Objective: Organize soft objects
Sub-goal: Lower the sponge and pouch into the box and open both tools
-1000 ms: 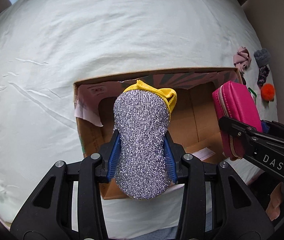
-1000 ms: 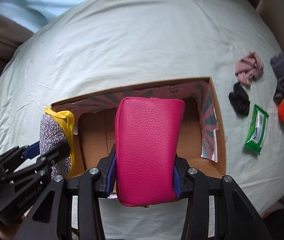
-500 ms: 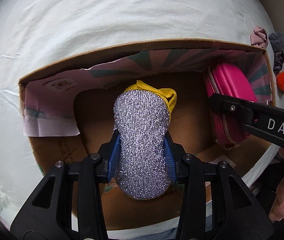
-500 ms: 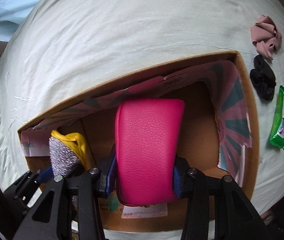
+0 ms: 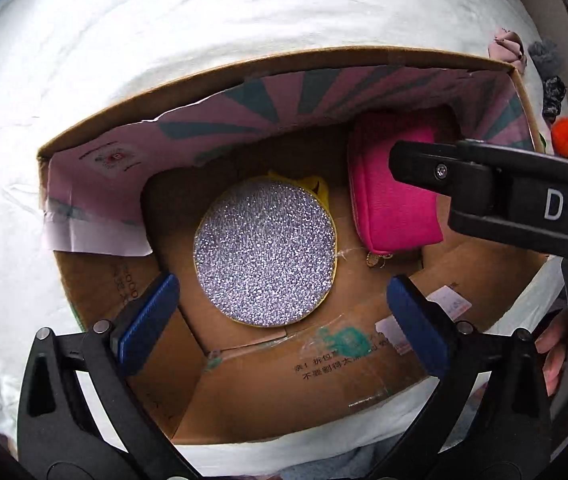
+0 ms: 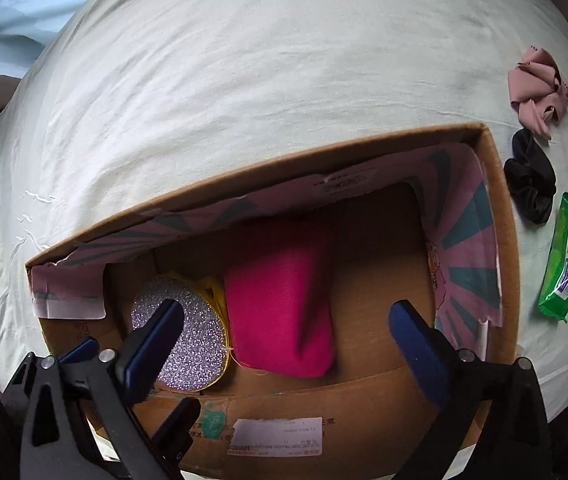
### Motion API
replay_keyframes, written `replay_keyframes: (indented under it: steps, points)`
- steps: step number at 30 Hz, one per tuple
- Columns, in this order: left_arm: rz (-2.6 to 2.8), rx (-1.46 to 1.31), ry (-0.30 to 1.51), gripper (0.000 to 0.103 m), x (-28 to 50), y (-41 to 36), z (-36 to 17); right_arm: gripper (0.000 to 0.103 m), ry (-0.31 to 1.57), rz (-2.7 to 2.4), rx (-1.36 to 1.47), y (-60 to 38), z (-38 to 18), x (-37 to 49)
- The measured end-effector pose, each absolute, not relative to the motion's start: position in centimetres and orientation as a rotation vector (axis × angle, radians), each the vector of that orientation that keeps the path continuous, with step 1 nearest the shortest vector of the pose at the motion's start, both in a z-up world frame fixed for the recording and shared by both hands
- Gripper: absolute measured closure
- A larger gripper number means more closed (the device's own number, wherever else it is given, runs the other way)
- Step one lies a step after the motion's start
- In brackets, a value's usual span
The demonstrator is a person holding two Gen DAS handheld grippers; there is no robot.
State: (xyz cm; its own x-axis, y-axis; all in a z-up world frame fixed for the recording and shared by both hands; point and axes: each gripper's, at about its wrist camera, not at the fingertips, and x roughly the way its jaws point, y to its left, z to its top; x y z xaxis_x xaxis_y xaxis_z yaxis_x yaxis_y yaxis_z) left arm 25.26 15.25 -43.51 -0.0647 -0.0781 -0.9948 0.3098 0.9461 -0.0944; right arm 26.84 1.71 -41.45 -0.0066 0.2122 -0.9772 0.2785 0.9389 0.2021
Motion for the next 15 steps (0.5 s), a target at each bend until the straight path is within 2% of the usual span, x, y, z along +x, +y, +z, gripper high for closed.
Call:
replay_keyframes:
  steps: [7, 15]
  points:
    - [-0.314, 0.198, 1.562, 0.0, 24.8, 15.0, -41.9, 0.001, 1.573, -0.041, 0.407, 1.1, -39.8, 26.8]
    - [-0.286, 0.192, 1.444, 0.0, 22.5, 16.7, -36.4, 0.001, 1.498, 0.012, 0.325, 2.0, -35.8, 23.6]
